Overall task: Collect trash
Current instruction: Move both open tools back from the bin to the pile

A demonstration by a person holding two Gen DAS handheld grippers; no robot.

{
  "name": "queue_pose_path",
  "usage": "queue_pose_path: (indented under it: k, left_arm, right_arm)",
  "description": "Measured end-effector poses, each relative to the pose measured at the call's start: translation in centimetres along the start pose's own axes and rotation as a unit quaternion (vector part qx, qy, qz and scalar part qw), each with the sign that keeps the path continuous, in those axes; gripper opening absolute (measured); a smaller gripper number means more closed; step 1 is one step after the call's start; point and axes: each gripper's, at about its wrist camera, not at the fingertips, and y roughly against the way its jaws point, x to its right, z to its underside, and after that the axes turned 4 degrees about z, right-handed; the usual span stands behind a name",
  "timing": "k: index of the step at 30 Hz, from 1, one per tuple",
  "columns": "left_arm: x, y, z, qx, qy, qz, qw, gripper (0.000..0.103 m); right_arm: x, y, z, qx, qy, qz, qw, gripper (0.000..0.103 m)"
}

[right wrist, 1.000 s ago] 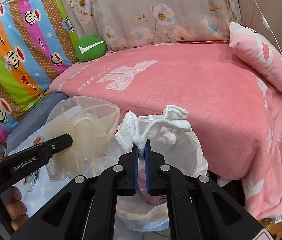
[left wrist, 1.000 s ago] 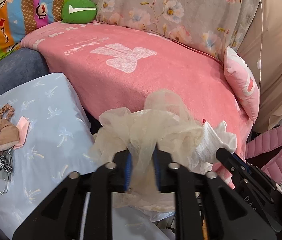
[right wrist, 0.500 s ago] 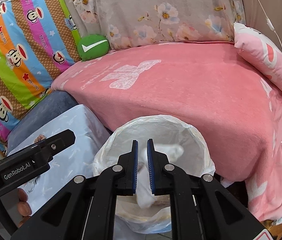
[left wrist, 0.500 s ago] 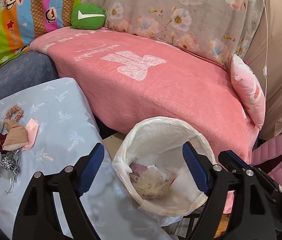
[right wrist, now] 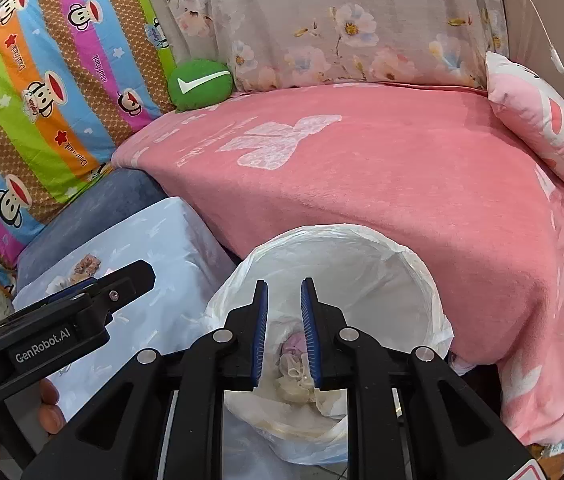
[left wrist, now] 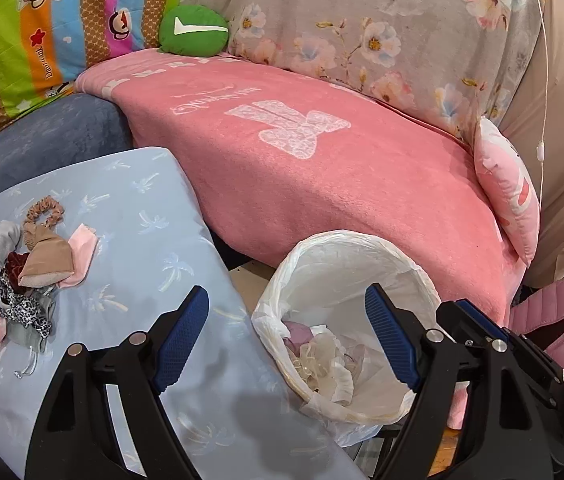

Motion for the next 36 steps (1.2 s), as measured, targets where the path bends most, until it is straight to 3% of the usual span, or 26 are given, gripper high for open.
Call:
queue_pose_path:
  k: [21,28,36]
  left_arm:
    - [-4.9,1.7,0.9,0.008,0.053,-0.026,0.9982,0.077]
    - [-6.8,2.3,1.2,0.01,0.071,-0.036,0.9968,0.077]
    - [-10.2,2.9,2.0,0.015,0.099,-0.079,0.9918,0.087]
  right_arm:
    - [-4.5,-0.4,1.1,-0.011,0.037,-0.02,0.999,0.024]
    - [-6.3,-0.5,1.5,-0.016,0.051,-0.026,0.998,0.03]
    - [-8.9,-1.2,2.1,-0.026,0.071,-0.037,0.996,0.034]
